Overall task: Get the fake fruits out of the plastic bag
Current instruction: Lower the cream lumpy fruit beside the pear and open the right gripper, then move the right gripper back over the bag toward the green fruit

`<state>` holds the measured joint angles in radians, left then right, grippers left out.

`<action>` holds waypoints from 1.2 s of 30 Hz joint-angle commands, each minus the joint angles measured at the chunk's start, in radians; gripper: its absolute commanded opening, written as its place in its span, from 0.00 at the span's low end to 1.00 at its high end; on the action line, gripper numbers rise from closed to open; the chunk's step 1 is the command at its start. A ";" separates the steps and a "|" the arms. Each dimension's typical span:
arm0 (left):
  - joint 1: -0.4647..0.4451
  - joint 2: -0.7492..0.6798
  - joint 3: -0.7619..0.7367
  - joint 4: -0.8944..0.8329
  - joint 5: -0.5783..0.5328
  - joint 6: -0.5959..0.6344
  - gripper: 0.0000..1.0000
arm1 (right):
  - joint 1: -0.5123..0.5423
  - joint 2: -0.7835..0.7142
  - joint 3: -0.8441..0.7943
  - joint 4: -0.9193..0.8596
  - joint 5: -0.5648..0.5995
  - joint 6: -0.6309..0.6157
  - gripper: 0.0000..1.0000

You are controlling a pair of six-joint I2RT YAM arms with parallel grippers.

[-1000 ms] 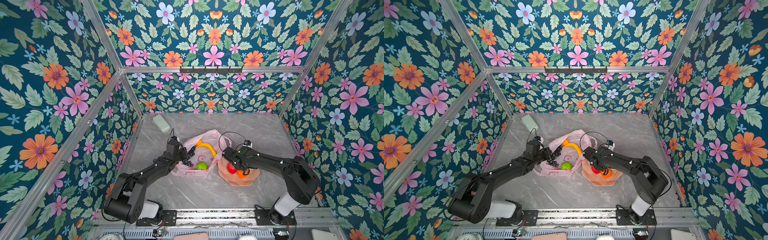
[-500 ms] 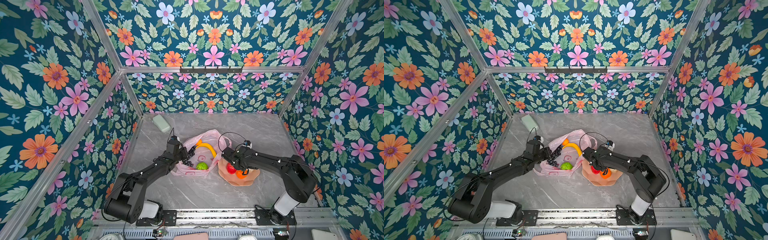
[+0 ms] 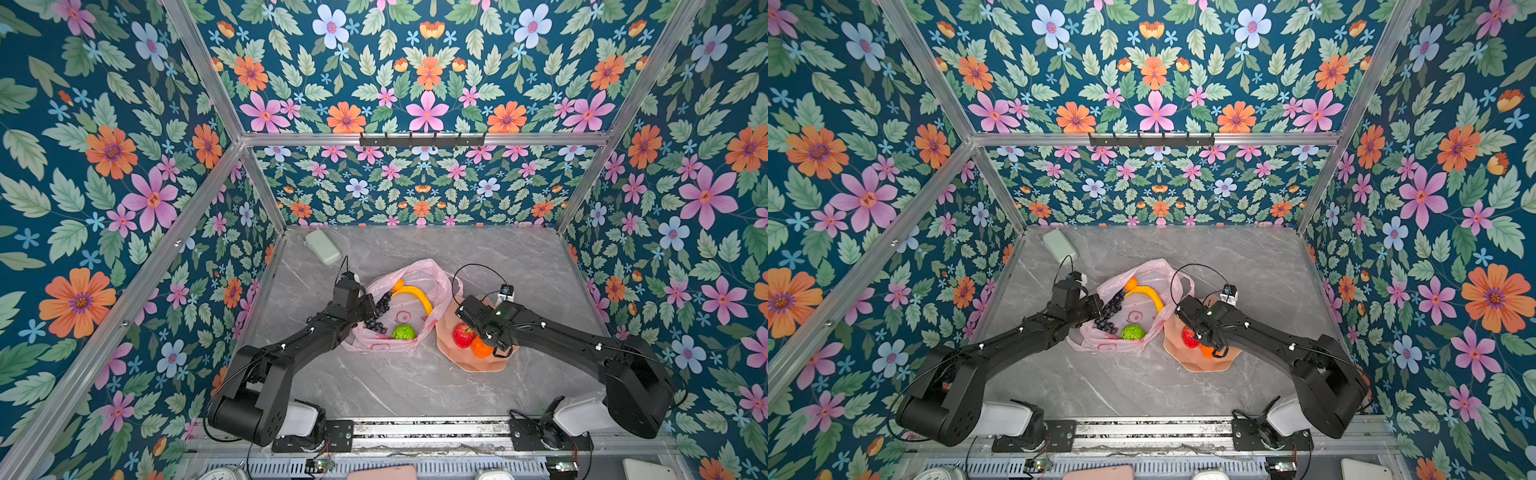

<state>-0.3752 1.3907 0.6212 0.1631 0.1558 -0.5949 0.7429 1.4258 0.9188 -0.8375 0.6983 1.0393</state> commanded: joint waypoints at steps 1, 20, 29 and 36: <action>-0.001 0.003 0.003 0.010 0.001 0.010 0.00 | 0.000 -0.015 -0.018 0.064 -0.058 -0.009 0.66; -0.001 -0.001 0.002 0.012 0.006 0.007 0.00 | 0.003 0.000 0.013 0.010 -0.021 0.000 0.65; 0.000 -0.001 0.006 0.011 0.011 0.010 0.00 | 0.005 -0.124 0.081 0.075 -0.049 -0.173 0.67; -0.001 -0.015 0.009 0.005 0.008 0.008 0.00 | 0.038 -0.124 0.157 0.307 -0.314 -0.357 0.66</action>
<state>-0.3752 1.3842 0.6212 0.1623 0.1596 -0.5949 0.7696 1.2758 1.0348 -0.6506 0.5167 0.7872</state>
